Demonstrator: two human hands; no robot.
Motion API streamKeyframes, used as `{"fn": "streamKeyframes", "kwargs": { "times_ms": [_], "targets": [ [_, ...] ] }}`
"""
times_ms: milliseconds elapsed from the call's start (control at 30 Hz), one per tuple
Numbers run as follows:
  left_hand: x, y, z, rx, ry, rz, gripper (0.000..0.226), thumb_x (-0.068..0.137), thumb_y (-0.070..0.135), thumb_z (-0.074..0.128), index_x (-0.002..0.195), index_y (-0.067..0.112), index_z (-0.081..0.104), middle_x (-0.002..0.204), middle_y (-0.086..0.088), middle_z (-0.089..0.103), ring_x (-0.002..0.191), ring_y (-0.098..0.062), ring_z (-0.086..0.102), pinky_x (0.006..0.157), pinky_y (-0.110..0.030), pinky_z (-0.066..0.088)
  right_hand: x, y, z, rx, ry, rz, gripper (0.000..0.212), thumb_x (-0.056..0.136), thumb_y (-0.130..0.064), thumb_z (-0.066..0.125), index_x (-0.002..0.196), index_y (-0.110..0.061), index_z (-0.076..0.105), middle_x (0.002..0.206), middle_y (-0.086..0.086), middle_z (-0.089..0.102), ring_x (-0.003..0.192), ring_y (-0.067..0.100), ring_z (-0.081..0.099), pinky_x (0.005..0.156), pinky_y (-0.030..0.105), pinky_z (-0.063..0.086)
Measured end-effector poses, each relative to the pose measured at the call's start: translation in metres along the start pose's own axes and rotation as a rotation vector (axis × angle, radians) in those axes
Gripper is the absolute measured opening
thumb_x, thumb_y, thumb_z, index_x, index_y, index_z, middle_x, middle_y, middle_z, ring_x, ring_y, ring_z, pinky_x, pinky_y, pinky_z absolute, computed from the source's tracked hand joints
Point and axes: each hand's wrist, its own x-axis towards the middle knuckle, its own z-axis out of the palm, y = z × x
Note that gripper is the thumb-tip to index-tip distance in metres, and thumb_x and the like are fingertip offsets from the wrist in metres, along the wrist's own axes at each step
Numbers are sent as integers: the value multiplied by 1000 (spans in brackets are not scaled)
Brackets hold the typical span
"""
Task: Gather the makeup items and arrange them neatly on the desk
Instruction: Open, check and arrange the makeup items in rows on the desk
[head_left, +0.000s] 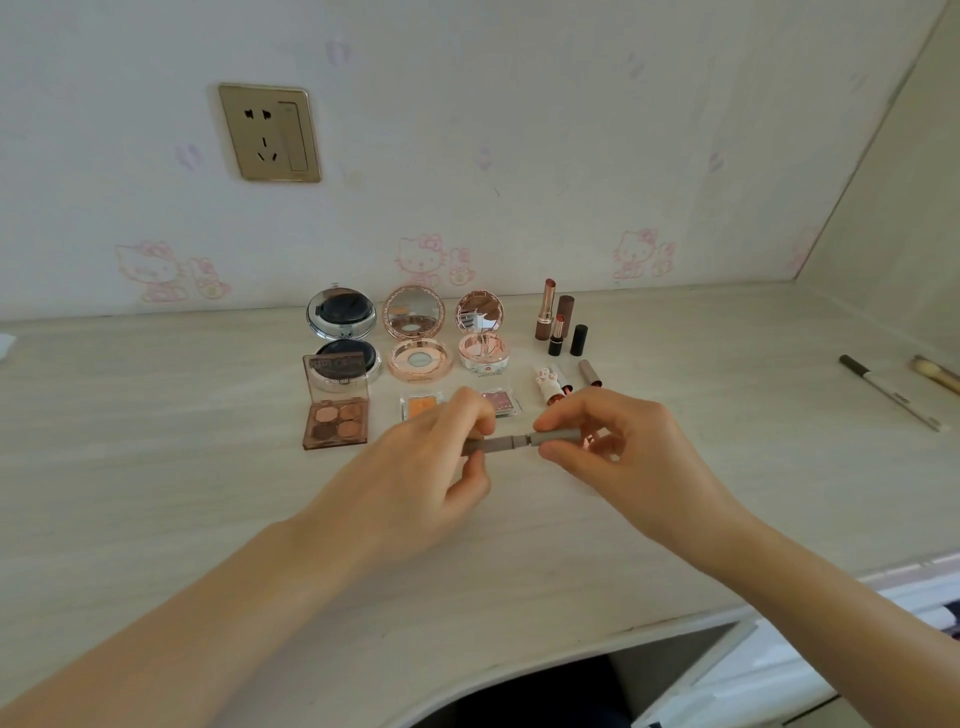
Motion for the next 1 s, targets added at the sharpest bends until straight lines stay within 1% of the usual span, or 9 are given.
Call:
{"fn": "streamKeyframes", "kwargs": {
  "times_ms": [100,200,267,333,433,533,667,767,1000],
  "targets": [
    [2,-4,2,15,-1,79,19,87,12,53,92,26,41,84,6,55,75,-12,53,67,-36,49,2,4,-6,-55,30,5,19,81,-14,74,85,-32,70,79,-15,66,75,2,56,66,10,45],
    [2,-7,5,37,3,170,8,88,17,49,93,23,49,89,6,58,79,-5,50,71,-25,46,3,7,-11,-130,39,-14,21,82,-10,72,88,-30,70,78,-16,66,76,-4,55,64,6,41],
    [2,-9,6,12,14,169,9,88,19,50,96,24,51,97,5,62,84,-2,53,74,-22,46,4,11,-14,-140,59,-16,21,82,-11,71,89,-31,71,81,-15,68,80,-1,56,66,11,46],
    [3,-11,6,-29,54,164,10,88,15,56,94,23,55,111,6,62,90,2,56,78,-19,47,4,15,-17,-130,87,-26,17,83,-15,71,91,-30,72,86,-17,69,84,3,60,75,17,49],
    [4,-11,5,-51,102,179,11,85,5,65,90,14,65,120,6,55,80,7,55,76,-13,45,5,21,-20,-59,139,1,14,83,-18,71,90,-30,72,87,-21,70,87,5,63,78,21,50],
    [4,-6,6,-76,110,200,9,84,8,63,89,11,70,118,6,56,72,2,55,72,-12,44,5,28,-25,-20,163,60,12,84,-20,70,90,-31,71,88,-17,71,89,7,64,80,23,52],
    [4,4,12,-123,131,158,13,82,3,65,89,11,73,117,6,59,68,-3,56,70,-15,45,5,40,-34,-48,162,81,13,84,-19,70,89,-31,71,89,-16,70,89,5,64,78,21,52],
    [10,12,17,-151,138,114,17,82,5,64,95,10,74,119,6,59,74,-1,60,75,-18,48,6,49,-43,-66,161,90,12,84,-19,71,88,-30,71,87,-18,70,86,3,64,74,17,51],
    [48,35,43,-153,-18,1,24,86,18,68,109,12,72,123,13,52,80,-4,62,81,-19,48,9,74,-67,-69,207,136,8,85,-20,70,86,-28,71,84,-12,71,85,3,64,70,15,48]
  ]
}}
